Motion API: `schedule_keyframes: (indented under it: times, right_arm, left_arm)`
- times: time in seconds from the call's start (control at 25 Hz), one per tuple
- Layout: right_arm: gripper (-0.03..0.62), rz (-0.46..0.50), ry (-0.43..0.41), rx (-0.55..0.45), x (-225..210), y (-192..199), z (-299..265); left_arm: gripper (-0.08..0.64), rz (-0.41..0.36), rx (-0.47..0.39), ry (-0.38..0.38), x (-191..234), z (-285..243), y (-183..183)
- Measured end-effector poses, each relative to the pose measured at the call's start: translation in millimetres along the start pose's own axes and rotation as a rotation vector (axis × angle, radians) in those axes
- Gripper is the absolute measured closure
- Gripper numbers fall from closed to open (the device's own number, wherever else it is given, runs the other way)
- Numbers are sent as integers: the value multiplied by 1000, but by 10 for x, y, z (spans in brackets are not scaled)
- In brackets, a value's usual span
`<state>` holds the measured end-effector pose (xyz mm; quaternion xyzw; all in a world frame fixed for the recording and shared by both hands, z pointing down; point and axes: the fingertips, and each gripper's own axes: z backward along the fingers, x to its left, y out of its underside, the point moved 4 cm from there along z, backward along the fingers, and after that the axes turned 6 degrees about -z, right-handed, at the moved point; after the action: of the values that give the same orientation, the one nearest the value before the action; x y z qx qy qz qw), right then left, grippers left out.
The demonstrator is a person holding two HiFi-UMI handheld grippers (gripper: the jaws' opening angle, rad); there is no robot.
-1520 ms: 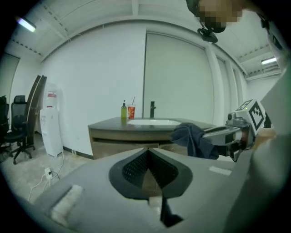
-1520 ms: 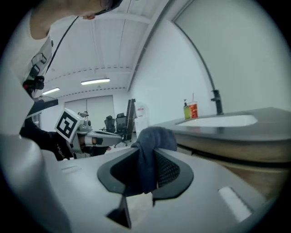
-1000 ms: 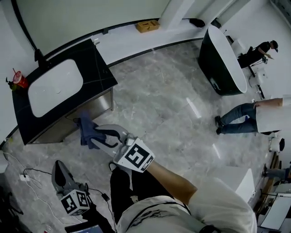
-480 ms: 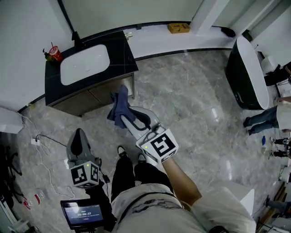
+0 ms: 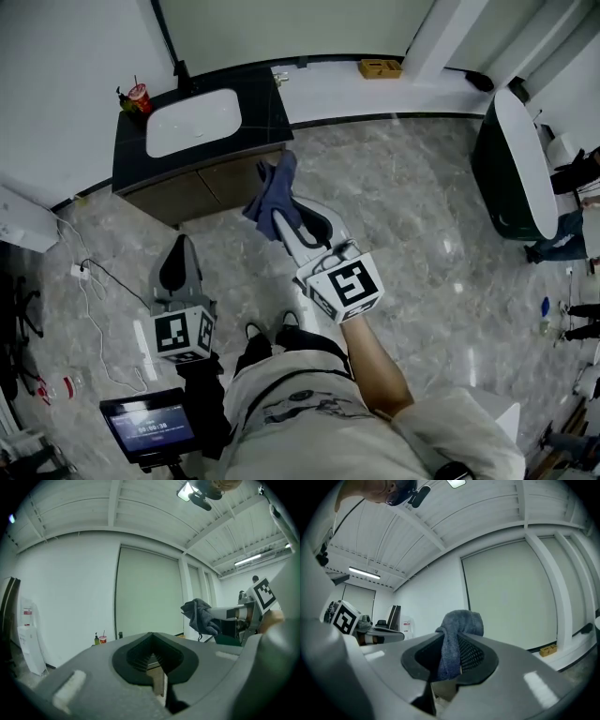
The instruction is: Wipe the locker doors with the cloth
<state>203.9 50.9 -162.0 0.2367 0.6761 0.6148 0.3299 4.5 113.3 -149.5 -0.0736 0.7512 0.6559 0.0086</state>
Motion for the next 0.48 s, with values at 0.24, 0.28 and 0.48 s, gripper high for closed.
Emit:
schedule_keyframes:
  times: [0.24, 0.28, 0.48]
  right_arm:
    - [509, 18, 13, -3, 190, -40, 43]
    - [511, 19, 14, -2, 226, -39, 54]
    - [511, 23, 22, 1, 281, -44, 69]
  left_arm:
    - [558, 0, -37, 7, 102, 122, -10]
    - [558, -1, -41, 8, 127, 146, -16]
    - [558, -6, -56, 16, 179, 134, -116]
